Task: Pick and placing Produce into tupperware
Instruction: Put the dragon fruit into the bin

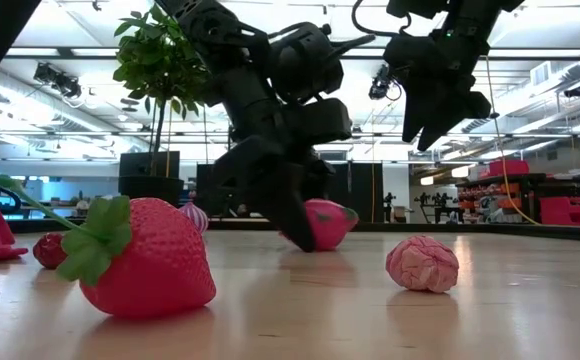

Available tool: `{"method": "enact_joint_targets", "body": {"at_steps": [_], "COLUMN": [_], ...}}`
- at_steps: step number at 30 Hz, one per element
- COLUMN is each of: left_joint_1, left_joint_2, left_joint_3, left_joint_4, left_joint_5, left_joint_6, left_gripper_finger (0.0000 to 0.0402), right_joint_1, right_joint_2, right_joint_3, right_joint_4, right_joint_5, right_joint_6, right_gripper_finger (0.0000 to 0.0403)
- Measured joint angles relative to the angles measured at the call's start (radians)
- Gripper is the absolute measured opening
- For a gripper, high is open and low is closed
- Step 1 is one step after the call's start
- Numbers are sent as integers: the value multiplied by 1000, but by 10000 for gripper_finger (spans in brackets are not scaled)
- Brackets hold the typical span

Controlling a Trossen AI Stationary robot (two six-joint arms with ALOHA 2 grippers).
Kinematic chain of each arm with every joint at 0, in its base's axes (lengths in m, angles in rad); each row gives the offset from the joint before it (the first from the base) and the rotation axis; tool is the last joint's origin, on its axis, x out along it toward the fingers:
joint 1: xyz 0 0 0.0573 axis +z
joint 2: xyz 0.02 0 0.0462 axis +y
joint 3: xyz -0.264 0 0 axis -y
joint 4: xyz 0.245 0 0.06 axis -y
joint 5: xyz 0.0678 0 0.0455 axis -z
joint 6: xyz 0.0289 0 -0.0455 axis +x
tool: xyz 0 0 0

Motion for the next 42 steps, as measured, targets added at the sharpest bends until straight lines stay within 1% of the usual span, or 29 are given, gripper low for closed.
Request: {"method": "enact_joint_targets", "body": {"at_steps": [3, 5, 8, 12, 15, 19, 22, 25, 28, 32, 35, 37, 40, 42], "left_joint_1": [-1, -2, -3, -10, -21, -57, -97, -136, -168, -206, -237, -255, -275, -280], "left_joint_2": [0, 0, 1, 1, 1, 0, 0, -1, -1, 10, 54, 98, 169, 228], "left_joint_3": [0, 7, 51, 143, 232, 356, 437, 479, 491, 491, 491, 494, 538, 594], "left_joint_4": [5, 4, -14, -21, -17, -18, -12, 21, 70, 78, 132, 212, 251, 255], "left_joint_5": [-5, -12, -7, -4, -4, -4, -4, -16, -29, -64, -99, -100, -98, -96], "left_joint_6": [-61, -96, -148, -226, -274, -297, -297, -305, -366, -467, -480, -484, -529, -565], "left_gripper_finger": [270, 250, 221, 217, 218, 236, 227, 217, 217, 227, 230, 222, 217, 218], "right_joint_1": [0, 0, -1, -1, 0, 0, 0, 0, -1, -1, -1, -1, -1, -1], "right_joint_2": [0, 0, 0, 0, 0, 0, 0, 0, 0, -2, -3, -3, -3, -3], "right_joint_3": [0, 0, 0, 0, 0, 0, 0, 0, 0, 0, 0, 0, 0, 0], "right_joint_4": [0, -2, -20, -83, -197, -413, -554, -662, -729, -739, -730, -725, -719, -712], "right_joint_5": [6, 31, 44, 45, 45, 43, 34, 31, 30, 20, 8, 7, 8, 8], "right_joint_6": [0, 0, 0, 0, 0, 10, 26, 41, 72, 79, 54, 43, 29, 29], "right_gripper_finger": [191, 191, 191, 191, 191, 191, 191, 191, 191, 191, 191, 191, 191, 191]}}
